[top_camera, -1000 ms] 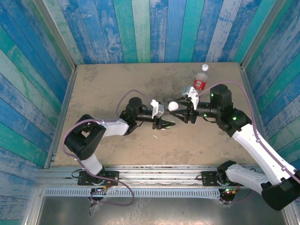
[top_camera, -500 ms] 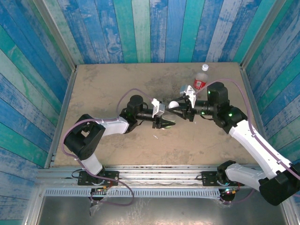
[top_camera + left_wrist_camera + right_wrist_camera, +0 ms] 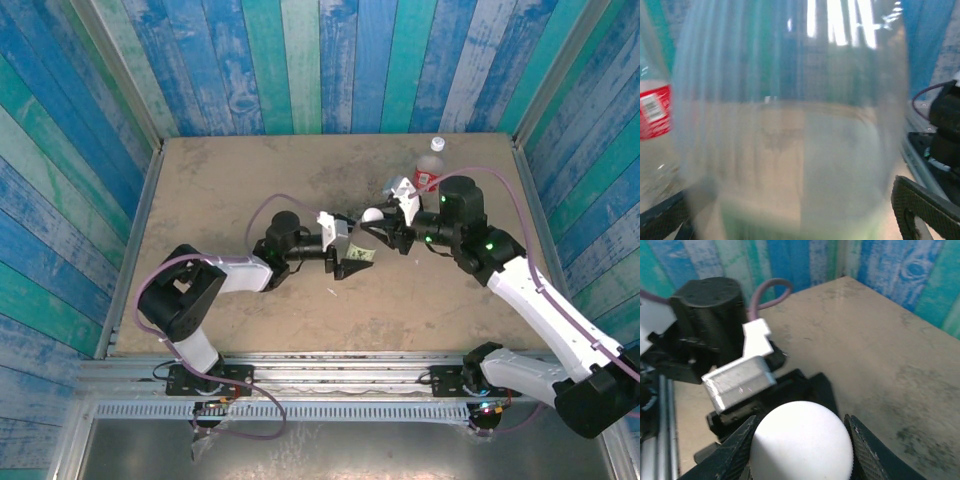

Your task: Screw on the bottle caps

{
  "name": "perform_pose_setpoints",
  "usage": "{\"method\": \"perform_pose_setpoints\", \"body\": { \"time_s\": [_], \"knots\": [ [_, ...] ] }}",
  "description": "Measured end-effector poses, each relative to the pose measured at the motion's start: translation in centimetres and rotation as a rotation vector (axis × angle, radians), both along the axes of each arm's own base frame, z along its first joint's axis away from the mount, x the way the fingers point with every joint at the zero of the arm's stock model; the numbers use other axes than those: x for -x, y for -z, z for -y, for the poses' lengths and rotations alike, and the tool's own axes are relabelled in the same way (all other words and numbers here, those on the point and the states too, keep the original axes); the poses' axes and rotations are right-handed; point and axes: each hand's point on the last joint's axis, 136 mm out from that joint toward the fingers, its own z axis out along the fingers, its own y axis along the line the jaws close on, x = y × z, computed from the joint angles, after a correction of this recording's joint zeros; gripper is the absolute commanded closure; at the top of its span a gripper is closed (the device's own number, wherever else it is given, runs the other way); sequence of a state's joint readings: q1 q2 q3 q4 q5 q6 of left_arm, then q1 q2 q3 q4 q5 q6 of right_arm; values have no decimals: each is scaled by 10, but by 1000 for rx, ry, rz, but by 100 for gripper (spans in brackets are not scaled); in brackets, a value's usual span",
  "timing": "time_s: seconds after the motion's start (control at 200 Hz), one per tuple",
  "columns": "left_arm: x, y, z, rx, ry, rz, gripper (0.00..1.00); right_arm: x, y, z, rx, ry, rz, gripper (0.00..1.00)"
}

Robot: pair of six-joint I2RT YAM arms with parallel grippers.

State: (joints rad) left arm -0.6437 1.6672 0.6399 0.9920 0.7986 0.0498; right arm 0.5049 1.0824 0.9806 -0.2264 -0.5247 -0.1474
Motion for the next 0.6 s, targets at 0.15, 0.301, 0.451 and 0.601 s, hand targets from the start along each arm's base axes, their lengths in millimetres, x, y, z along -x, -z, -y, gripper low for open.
{"method": "perform_pose_setpoints", "body": {
  "time_s": [0.15, 0.301, 0.451, 0.601],
  "knots": [
    [-18, 12, -34, 4, -185, -29, 6, -26, 11, 10, 39, 136, 2, 76],
    [-27, 11, -59, 36, -310, -22, 6, -64, 34, 12, 68, 263, -23, 75],
    [-32, 21, -79, 49, -406, -52, 6, -99, 62, 3, 96, 317, -58, 74],
    [-34, 27, -90, 49, -469, -70, 6, -129, 77, -7, 105, 340, -68, 74]
  ]
}}
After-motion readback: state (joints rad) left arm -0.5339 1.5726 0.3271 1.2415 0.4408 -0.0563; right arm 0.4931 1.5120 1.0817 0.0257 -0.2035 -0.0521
